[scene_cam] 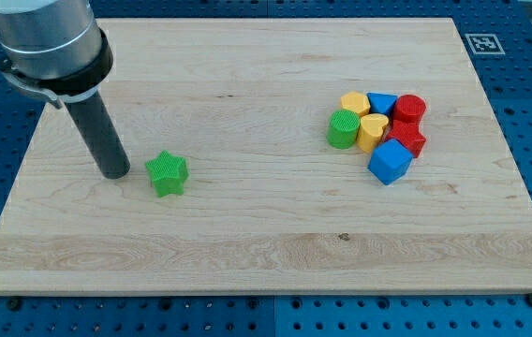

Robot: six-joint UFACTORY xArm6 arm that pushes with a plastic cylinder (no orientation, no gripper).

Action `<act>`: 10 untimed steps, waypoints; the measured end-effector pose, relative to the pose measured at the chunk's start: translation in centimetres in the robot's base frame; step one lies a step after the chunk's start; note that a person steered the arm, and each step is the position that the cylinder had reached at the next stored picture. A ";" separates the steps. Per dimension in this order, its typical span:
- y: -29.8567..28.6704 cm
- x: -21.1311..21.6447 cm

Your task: Move the green star into the group of blocks

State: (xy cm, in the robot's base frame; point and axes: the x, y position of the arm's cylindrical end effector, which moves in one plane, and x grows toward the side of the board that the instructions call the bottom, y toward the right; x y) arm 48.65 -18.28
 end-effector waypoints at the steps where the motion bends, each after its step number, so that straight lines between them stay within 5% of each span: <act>1: 0.0 0.0; 4: 3.4 2.9; 10: 5.9 -0.2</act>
State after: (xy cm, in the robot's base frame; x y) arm 48.42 -12.39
